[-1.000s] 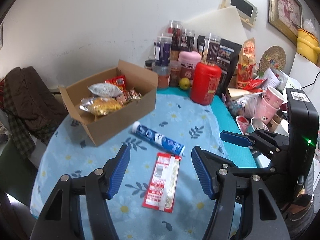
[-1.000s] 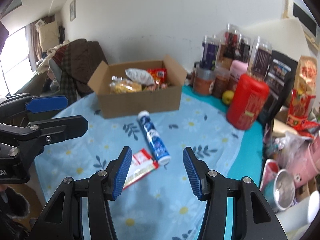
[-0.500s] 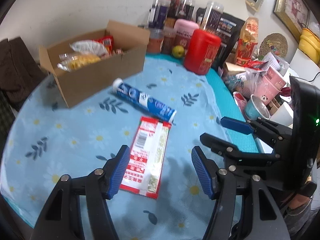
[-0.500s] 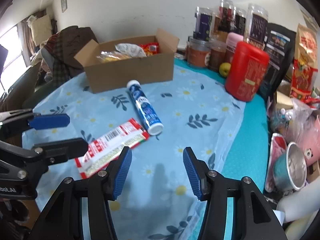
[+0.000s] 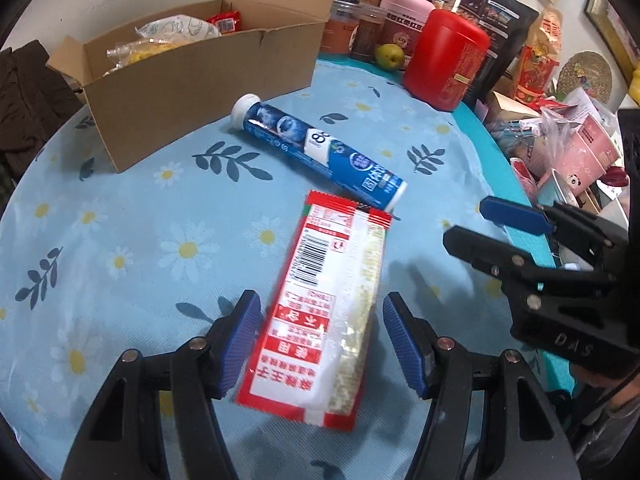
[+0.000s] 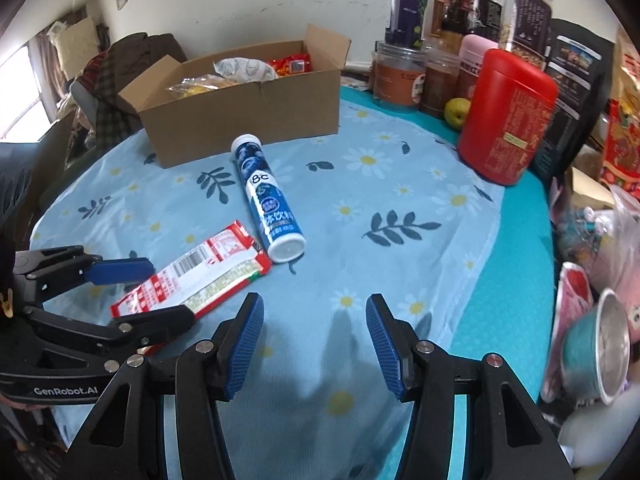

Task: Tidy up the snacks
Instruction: 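Grasp the red-and-white snack strip with the left tool while the right tool grasps the blue tube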

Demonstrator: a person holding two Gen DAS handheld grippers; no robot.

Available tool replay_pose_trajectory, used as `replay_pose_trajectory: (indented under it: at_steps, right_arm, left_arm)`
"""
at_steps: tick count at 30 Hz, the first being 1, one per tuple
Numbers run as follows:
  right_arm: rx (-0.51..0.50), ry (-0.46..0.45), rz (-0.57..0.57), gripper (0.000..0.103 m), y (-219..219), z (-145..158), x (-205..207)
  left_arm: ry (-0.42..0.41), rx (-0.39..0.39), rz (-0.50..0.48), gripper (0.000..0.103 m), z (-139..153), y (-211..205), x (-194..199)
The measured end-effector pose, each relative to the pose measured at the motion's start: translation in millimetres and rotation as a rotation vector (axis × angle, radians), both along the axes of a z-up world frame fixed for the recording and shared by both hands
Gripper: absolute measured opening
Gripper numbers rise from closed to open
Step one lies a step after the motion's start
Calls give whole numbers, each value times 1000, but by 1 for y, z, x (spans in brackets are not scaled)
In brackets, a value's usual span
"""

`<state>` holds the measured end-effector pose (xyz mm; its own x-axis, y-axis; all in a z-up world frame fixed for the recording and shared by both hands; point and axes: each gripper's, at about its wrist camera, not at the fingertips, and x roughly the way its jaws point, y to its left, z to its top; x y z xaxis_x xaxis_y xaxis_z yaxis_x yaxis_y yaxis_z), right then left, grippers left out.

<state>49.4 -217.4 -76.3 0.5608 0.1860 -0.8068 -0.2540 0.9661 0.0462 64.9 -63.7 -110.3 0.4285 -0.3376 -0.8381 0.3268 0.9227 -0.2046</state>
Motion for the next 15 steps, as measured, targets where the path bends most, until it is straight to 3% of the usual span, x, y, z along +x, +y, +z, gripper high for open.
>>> replay_pose_trajectory:
  at_steps: [13,15]
  right_arm:
    - [50,67,111,56,22,-17,61]
    - [64,85,126,49,25,-20,66]
  left_arm:
    - [34,-62,-20,63,1,4,5]
    - [36,-61,-28,63,0,2,5]
